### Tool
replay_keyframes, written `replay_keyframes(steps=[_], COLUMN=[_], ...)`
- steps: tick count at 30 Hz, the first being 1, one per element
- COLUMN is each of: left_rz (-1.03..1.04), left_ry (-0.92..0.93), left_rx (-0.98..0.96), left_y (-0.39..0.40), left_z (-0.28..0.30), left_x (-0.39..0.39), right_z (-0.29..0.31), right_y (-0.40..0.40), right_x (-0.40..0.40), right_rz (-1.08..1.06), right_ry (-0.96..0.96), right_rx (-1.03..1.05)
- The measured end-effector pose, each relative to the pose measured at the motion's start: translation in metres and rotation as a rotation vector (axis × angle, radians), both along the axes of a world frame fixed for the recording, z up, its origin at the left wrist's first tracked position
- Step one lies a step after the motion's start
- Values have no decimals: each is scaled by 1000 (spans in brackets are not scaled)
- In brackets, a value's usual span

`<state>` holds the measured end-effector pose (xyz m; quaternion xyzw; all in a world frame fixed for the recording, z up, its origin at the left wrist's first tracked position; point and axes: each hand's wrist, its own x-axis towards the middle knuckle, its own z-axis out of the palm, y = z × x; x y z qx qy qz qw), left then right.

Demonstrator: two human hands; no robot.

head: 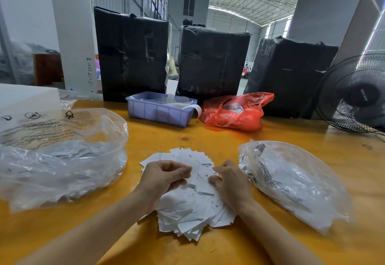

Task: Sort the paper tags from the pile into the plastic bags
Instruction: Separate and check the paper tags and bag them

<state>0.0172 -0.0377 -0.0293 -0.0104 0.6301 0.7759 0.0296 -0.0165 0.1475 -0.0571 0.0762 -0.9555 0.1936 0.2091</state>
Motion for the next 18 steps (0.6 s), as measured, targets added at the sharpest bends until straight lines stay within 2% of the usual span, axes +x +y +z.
replay_keyframes(steps=[4,10,13,18], left_rz=[8,26,30,60], left_ry=[-4,-27,-27,-16], left_rx=[-3,-38,-45,-17], left_y=[0,-2,-3,-2], left_z=[-2,-4,-4,-6], left_x=[0,-1,-2,-4], right_z=[0,9,13,29], right_y=[0,-1,1,4], right_x=[2,1,2,5], right_rz=[21,32,38,77], right_ry=[-10,-166,-145,-156], right_rx=[17,-186,-196,-365])
